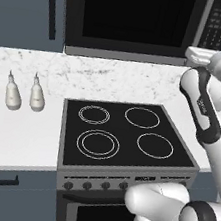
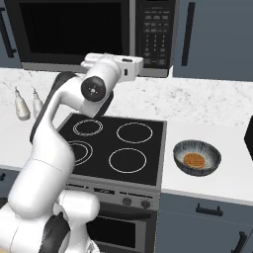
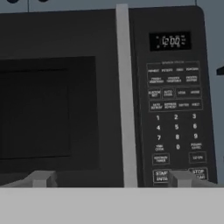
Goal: Open the microwave, place the bowl with waffle inside the microwave, then close the microwave door and turn it on.
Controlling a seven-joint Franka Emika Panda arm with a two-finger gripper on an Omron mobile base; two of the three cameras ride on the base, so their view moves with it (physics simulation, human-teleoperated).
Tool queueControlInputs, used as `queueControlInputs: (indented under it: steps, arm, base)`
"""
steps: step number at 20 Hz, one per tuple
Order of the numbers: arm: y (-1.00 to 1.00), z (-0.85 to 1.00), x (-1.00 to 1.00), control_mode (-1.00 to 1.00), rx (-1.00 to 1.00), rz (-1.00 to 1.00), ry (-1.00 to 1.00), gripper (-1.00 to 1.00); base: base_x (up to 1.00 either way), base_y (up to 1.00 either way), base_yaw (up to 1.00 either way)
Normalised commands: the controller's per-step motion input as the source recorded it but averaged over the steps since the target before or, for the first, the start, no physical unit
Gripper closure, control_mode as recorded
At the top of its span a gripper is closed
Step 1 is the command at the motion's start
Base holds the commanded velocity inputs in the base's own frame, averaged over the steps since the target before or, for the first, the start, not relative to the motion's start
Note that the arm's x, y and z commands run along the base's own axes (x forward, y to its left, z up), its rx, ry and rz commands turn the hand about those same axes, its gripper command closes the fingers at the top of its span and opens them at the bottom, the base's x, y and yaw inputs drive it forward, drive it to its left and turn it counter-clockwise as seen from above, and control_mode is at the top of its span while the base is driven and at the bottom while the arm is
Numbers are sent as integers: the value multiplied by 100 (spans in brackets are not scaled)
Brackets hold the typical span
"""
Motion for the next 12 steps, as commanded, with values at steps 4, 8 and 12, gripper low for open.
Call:
queueControlInputs:
  steps: [4,8,12]
  arm:
    - [-21,0,14,-100,0,0,-21,-100]
    - [-10,1,3,-100,0,3,-19,-100]
    - [0,0,23,-100,0,3,-2,-100]
  base:
    - [0,0,0]
    - [0,0,0]
    - [0,0,0]
